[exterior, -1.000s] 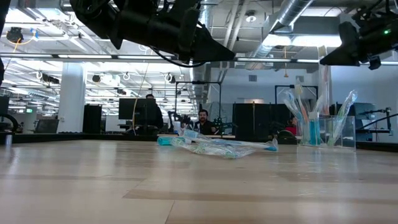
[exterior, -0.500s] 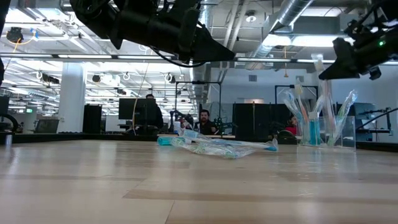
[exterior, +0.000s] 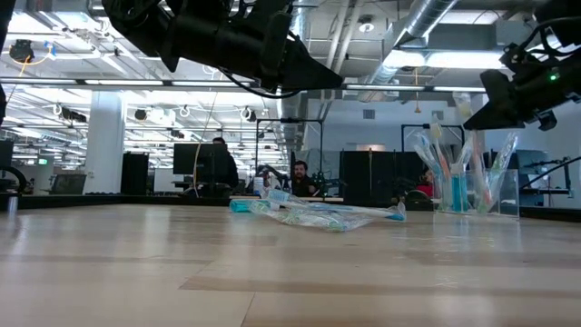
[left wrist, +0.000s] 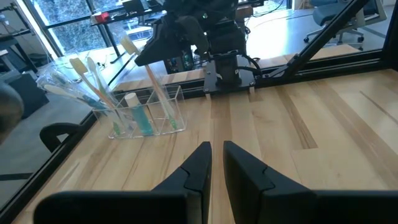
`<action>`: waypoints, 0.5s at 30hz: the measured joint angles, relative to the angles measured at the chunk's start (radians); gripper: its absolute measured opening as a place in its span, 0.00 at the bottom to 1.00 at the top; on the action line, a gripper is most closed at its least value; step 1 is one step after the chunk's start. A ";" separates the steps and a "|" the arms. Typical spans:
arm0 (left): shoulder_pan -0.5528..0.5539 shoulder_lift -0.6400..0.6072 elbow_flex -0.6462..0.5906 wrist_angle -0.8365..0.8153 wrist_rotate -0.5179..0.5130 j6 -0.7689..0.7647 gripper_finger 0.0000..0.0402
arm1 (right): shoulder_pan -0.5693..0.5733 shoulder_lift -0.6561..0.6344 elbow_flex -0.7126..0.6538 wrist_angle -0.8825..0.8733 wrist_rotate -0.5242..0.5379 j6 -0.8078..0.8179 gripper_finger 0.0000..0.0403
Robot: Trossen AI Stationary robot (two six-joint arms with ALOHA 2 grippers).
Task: Pick & Place toothbrushing station
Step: Put the orange toothbrush into the transparent organizer
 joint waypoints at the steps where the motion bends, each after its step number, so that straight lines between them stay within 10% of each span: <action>1: 0.000 0.000 0.000 0.000 0.000 0.000 0.09 | -0.001 0.000 0.000 -0.007 -0.001 0.006 0.01; 15: 0.000 0.000 0.000 0.000 0.000 0.000 0.09 | -0.001 -0.001 -0.016 -0.049 -0.005 0.062 0.08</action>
